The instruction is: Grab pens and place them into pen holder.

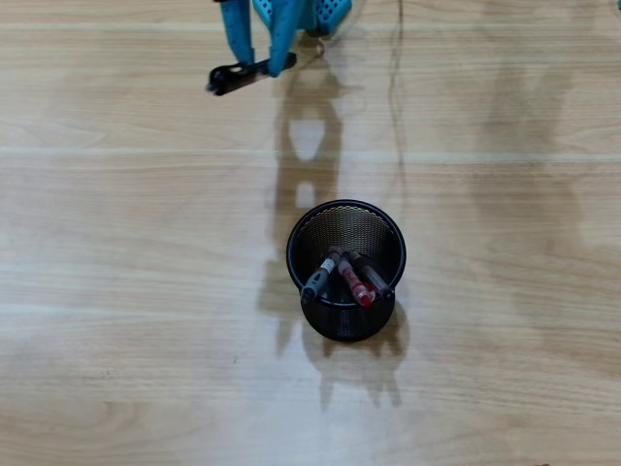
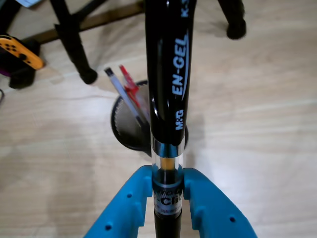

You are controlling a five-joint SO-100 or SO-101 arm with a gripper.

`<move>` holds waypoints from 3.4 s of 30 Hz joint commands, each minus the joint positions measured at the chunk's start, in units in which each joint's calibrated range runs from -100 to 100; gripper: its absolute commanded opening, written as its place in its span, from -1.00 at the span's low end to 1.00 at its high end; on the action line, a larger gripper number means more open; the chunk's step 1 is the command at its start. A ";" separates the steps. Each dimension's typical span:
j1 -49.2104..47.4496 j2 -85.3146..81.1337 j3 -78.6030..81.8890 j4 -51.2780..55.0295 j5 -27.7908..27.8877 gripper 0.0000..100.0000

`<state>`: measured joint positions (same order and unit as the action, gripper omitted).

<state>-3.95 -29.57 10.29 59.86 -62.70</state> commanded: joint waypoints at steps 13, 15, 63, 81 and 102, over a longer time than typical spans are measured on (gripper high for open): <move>-14.75 4.81 -0.88 -35.58 0.19 -0.96; -15.66 7.10 -0.79 -39.41 0.24 -0.96; -8.71 30.71 9.71 -73.85 10.09 -0.72; -8.62 20.78 15.23 -73.03 16.11 -0.95; -5.88 -32.13 75.32 -73.03 37.63 -0.95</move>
<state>-11.58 -53.10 78.44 -12.82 -27.91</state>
